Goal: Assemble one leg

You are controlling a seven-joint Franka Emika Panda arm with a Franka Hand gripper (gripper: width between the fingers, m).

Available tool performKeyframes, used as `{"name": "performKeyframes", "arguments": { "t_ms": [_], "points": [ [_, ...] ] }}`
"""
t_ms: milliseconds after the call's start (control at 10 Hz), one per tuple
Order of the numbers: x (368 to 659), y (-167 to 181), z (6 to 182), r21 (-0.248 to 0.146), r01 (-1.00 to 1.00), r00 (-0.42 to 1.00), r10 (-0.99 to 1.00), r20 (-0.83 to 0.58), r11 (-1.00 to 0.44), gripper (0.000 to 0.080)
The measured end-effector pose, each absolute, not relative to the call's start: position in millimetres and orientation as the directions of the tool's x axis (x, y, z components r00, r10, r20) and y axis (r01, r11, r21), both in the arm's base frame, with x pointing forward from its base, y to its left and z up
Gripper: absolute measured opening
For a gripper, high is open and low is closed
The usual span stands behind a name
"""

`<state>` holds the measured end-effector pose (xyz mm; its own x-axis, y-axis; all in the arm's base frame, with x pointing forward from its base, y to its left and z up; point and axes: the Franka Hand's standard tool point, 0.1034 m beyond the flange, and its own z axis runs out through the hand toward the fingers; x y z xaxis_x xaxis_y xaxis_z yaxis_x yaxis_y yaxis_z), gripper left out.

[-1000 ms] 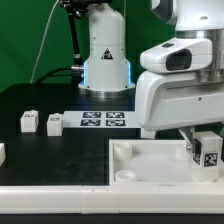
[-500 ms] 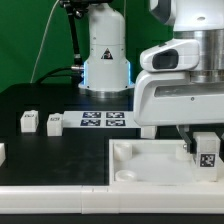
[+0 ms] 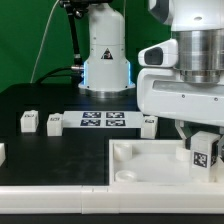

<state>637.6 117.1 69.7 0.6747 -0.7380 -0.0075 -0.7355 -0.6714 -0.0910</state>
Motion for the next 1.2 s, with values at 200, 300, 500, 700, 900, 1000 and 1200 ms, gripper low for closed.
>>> {"name": "performKeyframes", "arguments": {
  "t_ms": [200,300,500,700,900,1000,1200],
  "points": [
    [636.2,119.2,69.0,-0.085,-0.869,0.492,-0.87,-0.029,-0.488,0.0293],
    [636.3,118.8,69.0,-0.083,-0.905,0.42,-0.907,-0.036,-0.416,0.0293],
    [636.2,118.7,68.8,-0.082,-0.919,0.391,-0.92,-0.039,-0.387,0.0293],
    [636.6,119.5,69.0,-0.084,-0.894,0.444,-0.895,-0.034,-0.44,0.0537],
    [637.1,120.4,70.3,-0.077,-0.761,0.647,-0.762,-0.007,-0.645,0.0629],
    [637.7,122.6,72.1,-0.048,-0.657,0.753,-0.659,0.008,-0.752,0.0643],
    [640.2,118.6,72.4,-0.049,-0.455,0.89,-0.456,0.02,-0.889,0.0649]
  ]
}}
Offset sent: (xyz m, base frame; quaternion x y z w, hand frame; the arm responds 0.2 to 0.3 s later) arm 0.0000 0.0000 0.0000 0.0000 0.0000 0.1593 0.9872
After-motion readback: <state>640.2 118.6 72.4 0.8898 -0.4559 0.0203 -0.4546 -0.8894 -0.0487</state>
